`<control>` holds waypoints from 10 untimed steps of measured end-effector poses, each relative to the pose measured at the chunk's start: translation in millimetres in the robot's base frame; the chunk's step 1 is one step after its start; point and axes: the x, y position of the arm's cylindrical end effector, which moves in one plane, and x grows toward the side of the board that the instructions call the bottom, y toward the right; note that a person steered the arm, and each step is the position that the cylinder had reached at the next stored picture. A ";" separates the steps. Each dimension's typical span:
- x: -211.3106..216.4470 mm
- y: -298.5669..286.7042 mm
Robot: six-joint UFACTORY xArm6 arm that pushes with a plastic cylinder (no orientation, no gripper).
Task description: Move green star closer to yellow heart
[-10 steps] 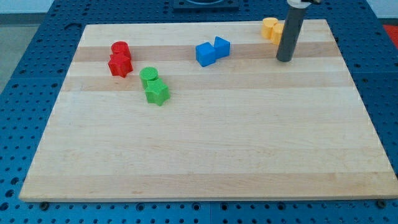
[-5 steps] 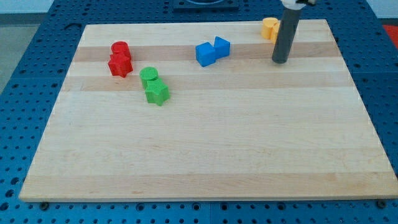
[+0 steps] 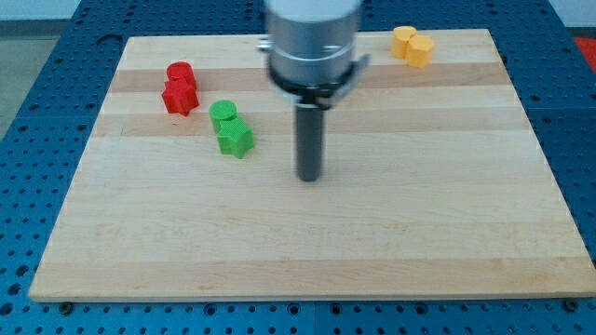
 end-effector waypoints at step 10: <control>-62.5 124.3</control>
